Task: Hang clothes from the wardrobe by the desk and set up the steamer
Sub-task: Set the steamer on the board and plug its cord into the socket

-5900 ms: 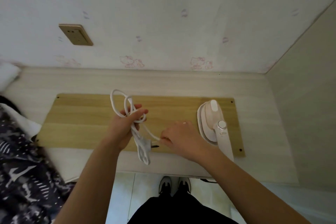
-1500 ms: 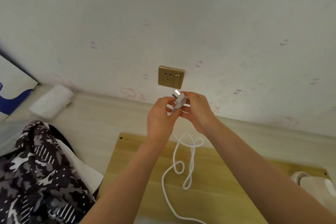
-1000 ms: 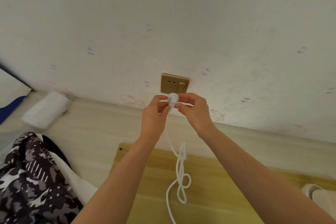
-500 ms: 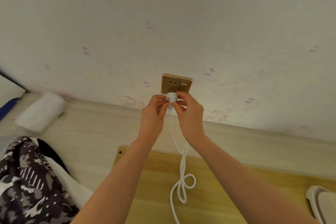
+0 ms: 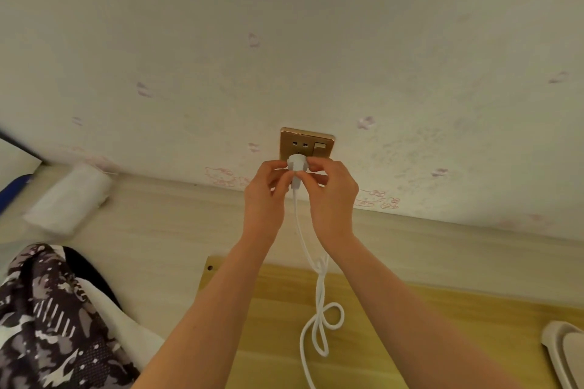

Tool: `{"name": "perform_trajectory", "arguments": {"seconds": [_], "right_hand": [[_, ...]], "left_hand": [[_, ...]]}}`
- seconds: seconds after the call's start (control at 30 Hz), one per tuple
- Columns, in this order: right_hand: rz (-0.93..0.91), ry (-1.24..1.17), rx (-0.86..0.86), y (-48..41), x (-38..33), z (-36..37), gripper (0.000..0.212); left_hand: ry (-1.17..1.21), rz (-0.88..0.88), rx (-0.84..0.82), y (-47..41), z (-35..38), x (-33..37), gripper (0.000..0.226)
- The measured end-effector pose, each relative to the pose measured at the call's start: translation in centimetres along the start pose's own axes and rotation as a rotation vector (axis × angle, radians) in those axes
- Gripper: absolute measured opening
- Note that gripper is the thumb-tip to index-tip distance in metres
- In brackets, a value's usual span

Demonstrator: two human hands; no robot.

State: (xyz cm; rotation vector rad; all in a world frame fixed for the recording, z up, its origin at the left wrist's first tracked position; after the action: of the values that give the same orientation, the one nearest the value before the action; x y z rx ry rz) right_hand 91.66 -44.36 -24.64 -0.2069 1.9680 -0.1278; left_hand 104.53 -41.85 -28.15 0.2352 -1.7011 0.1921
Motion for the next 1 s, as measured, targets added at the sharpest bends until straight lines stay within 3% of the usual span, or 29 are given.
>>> {"name": "perform_trajectory", "arguments": {"seconds": [0.63,0.77,1.0], "right_hand": [[0.019,0.031,-0.009,-0.8,0.0,0.4,0.015],[0.053,0.041,-0.078,-0.7,0.0,0.3,0.016],[0.109,0.298,-0.255,0.5,0.8,-2.4,0.033]], "left_hand": [[-0.021,0.015,0.03,-0.5,-0.3,-0.1,0.012],[-0.054,-0.047,0.035,-0.6,-0.5,-0.3,0.012],[-0.109,-0.112,0.128,0.7,-0.4,-0.4,0.01]]}}
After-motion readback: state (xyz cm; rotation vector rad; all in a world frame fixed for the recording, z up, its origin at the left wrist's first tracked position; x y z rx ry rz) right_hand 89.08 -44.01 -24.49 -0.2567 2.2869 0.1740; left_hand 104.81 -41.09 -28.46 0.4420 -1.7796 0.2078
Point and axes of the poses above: each hand's wrist, its own y-axis away from the middle knuckle, its own z-axis out of the palm, x = y × z, the point moved 6 cm from there along -y, towards the middle knuckle, and after that the axes turned 9 degrees about -x, right-handed, at the moved point
